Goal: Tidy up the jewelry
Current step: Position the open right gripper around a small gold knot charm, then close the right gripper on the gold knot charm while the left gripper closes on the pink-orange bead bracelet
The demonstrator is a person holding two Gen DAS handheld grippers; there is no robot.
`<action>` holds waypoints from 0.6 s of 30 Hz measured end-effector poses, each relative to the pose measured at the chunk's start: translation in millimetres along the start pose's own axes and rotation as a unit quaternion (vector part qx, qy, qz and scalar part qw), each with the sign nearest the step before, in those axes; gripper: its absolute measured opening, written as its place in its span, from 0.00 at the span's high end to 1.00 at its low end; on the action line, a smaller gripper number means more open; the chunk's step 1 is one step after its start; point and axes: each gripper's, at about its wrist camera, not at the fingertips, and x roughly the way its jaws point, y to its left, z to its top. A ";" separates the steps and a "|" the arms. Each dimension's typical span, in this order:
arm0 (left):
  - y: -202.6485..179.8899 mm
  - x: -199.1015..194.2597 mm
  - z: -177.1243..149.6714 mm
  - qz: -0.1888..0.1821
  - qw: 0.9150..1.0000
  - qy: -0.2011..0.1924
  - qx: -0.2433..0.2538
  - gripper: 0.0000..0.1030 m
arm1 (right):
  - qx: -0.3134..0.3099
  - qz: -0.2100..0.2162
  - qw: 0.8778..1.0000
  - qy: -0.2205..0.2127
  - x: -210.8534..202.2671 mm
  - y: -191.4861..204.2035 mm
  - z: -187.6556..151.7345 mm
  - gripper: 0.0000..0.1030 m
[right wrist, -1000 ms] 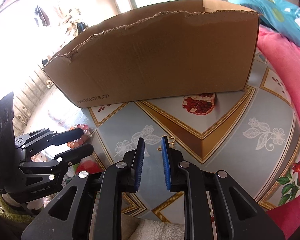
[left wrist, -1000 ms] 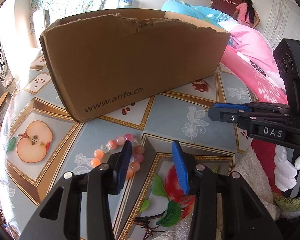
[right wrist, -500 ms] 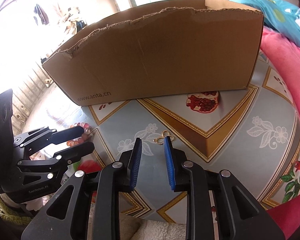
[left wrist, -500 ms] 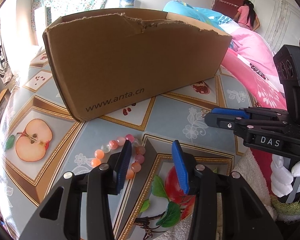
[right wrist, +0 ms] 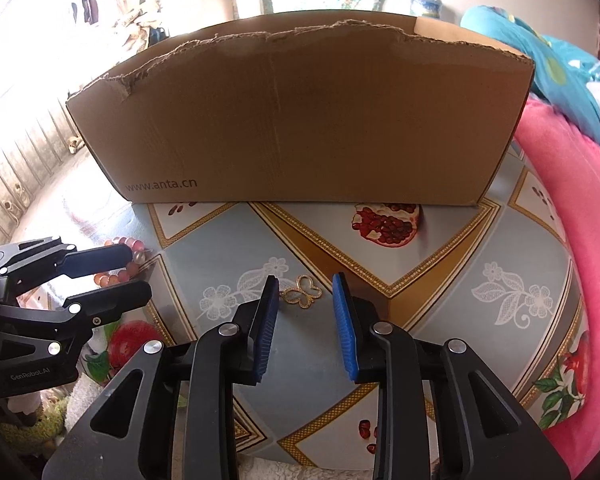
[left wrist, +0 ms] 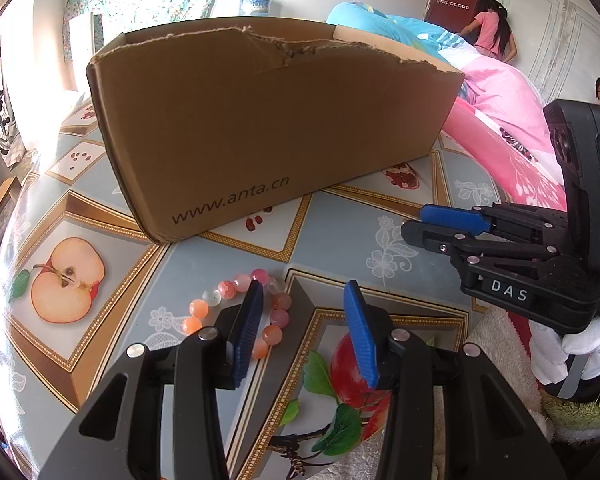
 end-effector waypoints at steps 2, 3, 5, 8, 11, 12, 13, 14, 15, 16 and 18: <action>-0.1 0.0 -0.1 0.000 1.000 0.000 0.001 0.60 | -0.016 -0.006 1.000 -0.002 1.0 5.3 -0.7 0.75; -0.3 0.0 -0.1 0.000 1.000 -0.001 0.001 0.61 | -0.020 -0.005 1.000 -0.003 1.3 6.7 -1.0 0.80; -0.7 0.2 0.1 0.001 1.000 -0.001 0.003 0.61 | -0.021 -0.002 1.000 -0.003 2.2 8.3 -1.3 0.82; -0.6 0.3 0.1 0.004 1.000 -0.001 0.003 0.61 | -0.015 0.003 1.000 -0.003 1.5 5.7 -3.2 0.83; 1.3 -0.5 -0.2 0.008 1.000 -0.001 0.001 0.61 | 0.001 0.016 1.000 -0.002 0.4 -2.6 -5.9 0.83; 2.3 -0.9 -0.2 0.010 1.000 -0.001 -0.001 0.61 | 0.006 0.020 1.000 -0.001 1.0 -7.4 -3.1 0.83; 3.6 -1.2 -0.3 0.011 1.000 -0.001 -0.002 0.61 | 0.011 0.024 1.000 0.000 -0.8 -11.4 -2.7 0.83; 4.7 -1.7 -0.5 0.012 1.000 -0.001 -0.003 0.61 | 0.017 0.028 0.999 0.000 -0.9 -13.5 -2.8 0.83; 5.8 -2.0 -0.6 0.013 1.000 -0.001 -0.004 0.61 | 0.022 0.032 0.999 0.000 -1.2 -16.1 -2.8 0.83; 6.9 -2.0 -0.4 0.015 1.000 -0.001 -0.004 0.61 | 0.026 0.036 0.999 0.001 -1.6 -18.6 -3.0 0.83; 7.7 -2.0 0.0 0.020 1.000 0.000 -0.003 0.61 | 0.036 0.045 0.998 0.002 -1.1 -24.4 -2.8 0.83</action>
